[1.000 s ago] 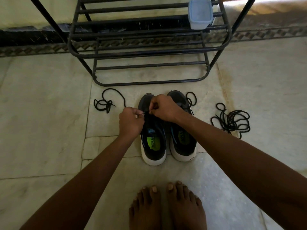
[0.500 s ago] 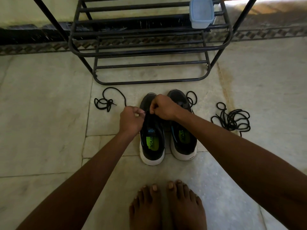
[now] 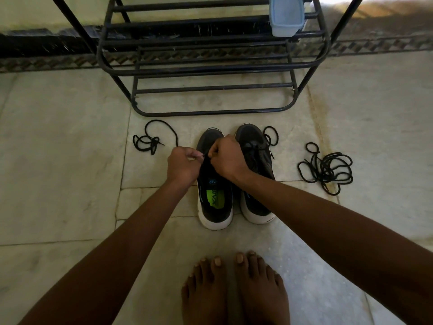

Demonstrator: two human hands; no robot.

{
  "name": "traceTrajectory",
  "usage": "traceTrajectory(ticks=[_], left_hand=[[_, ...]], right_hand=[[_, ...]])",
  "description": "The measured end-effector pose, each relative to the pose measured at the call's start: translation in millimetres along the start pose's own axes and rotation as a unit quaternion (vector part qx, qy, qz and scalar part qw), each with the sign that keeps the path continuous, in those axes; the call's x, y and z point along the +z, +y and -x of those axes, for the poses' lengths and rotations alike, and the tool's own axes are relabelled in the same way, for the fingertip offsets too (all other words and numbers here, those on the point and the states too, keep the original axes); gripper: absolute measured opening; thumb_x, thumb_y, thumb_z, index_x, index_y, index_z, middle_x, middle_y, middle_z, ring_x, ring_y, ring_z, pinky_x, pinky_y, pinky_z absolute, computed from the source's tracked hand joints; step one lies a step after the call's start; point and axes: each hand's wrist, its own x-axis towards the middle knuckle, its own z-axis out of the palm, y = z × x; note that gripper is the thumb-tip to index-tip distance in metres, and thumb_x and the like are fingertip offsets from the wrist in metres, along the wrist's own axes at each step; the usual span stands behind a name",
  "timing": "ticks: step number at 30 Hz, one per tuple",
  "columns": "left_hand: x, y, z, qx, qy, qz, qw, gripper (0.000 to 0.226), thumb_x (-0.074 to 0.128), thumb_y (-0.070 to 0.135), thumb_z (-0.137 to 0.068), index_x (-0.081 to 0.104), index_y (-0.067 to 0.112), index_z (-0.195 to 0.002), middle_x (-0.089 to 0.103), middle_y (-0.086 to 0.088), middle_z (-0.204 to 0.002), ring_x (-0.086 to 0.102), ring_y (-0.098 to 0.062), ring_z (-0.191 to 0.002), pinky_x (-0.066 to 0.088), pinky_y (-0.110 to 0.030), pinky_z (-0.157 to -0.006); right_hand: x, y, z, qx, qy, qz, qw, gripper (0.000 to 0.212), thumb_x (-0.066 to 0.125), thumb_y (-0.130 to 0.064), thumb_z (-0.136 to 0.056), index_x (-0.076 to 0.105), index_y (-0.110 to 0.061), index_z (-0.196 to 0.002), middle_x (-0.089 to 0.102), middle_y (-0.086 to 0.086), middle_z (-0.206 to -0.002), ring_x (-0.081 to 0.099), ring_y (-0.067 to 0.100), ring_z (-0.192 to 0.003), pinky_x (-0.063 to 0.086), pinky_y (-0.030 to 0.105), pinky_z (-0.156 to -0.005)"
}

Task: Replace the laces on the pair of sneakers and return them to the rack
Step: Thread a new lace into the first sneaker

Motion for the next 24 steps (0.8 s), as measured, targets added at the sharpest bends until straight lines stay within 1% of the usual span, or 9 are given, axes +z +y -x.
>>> traceTrajectory(ticks=[3,6,9,12,15,17,20,22,24], left_hand=[[0,-1,0,0.003,-0.003,0.004,1.0,0.013,0.074,0.012,-0.09,0.074,0.021,-0.081,0.074,0.002,-0.091,0.069,-0.012,-0.092,0.055,-0.028,-0.085],[-1,-2,-2,0.006,-0.013,0.001,1.0,0.007,0.074,0.012,-0.089,0.077,0.017,-0.085,0.075,0.001,-0.092,0.069,-0.013,-0.094,0.056,-0.031,-0.088],[-3,-1,-1,0.013,-0.015,-0.008,1.0,0.007,0.074,0.012,-0.09,0.077,0.017,-0.086,0.074,0.002,-0.091,0.068,-0.013,-0.094,0.054,-0.03,-0.086],[-2,1,1,0.019,-0.01,-0.028,0.999,0.01,0.069,0.015,-0.093,0.077,0.018,-0.088,0.07,0.009,-0.084,0.065,-0.009,-0.088,0.052,-0.028,-0.083],[0,-1,2,0.014,0.002,-0.026,1.0,0.026,0.062,0.028,-0.101,0.077,0.011,-0.089,0.073,-0.003,-0.08,0.069,-0.019,-0.079,0.06,-0.042,-0.081],[0,-3,2,0.024,0.004,-0.032,0.999,0.028,0.058,0.03,-0.103,0.077,0.01,-0.094,0.074,-0.006,-0.085,0.07,-0.023,-0.081,0.06,-0.046,-0.082],[0,-6,2,0.04,0.004,-0.037,0.999,0.018,0.059,0.02,-0.102,0.077,0.014,-0.103,0.072,0.003,-0.096,0.065,-0.009,-0.088,0.059,-0.035,-0.086],[-1,-6,3,0.048,0.008,-0.043,0.998,0.016,0.06,0.013,-0.101,0.076,0.016,-0.101,0.072,0.005,-0.097,0.06,0.002,-0.082,0.054,-0.022,-0.078],[-2,-7,2,0.051,0.013,-0.042,0.998,0.016,0.062,0.01,-0.098,0.075,0.018,-0.1,0.071,0.007,-0.092,0.061,0.002,-0.081,0.057,-0.026,-0.077]], right_hand=[[4,1,3,-0.001,0.01,0.012,1.0,0.013,0.069,-0.006,-0.081,0.071,-0.019,-0.08,0.061,0.016,-0.106,0.055,0.027,-0.106,0.051,0.035,-0.086],[5,1,5,0.009,0.004,0.019,1.0,0.011,0.069,-0.007,-0.082,0.07,-0.016,-0.09,0.054,0.015,-0.115,0.049,0.03,-0.111,0.045,0.034,-0.089],[8,0,4,0.014,-0.001,0.031,0.999,0.015,0.069,-0.009,-0.081,0.066,-0.022,-0.086,0.057,0.013,-0.115,0.047,0.03,-0.114,0.033,0.03,-0.087],[11,0,0,0.024,-0.003,0.026,0.999,0.021,0.069,-0.01,-0.08,0.062,-0.03,-0.079,0.061,0.009,-0.107,0.048,0.03,-0.113,0.028,0.03,-0.082],[9,-3,-1,0.023,-0.009,0.038,0.999,0.018,0.072,-0.01,-0.081,0.065,-0.026,-0.078,0.06,0.011,-0.108,0.047,0.031,-0.113,0.032,0.032,-0.081],[8,-5,-1,0.017,-0.007,0.055,0.998,0.008,0.071,-0.01,-0.083,0.07,-0.017,-0.087,0.056,0.014,-0.114,0.045,0.033,-0.116,0.038,0.034,-0.082],[7,-7,2,0.033,-0.002,0.065,0.997,0.014,0.069,-0.013,-0.088,0.071,-0.011,-0.102,0.048,0.016,-0.125,0.042,0.036,-0.118,0.049,0.043,-0.089],[8,-9,3,0.048,0.006,0.061,0.997,0.013,0.067,-0.013,-0.09,0.071,-0.01,-0.102,0.047,0.017,-0.129,0.043,0.037,-0.119,0.049,0.043,-0.092],[10,-9,3,0.058,0.014,0.052,0.997,0.013,0.064,-0.012,-0.091,0.072,-0.01,-0.101,0.048,0.017,-0.129,0.044,0.037,-0.119,0.047,0.042,-0.094]])
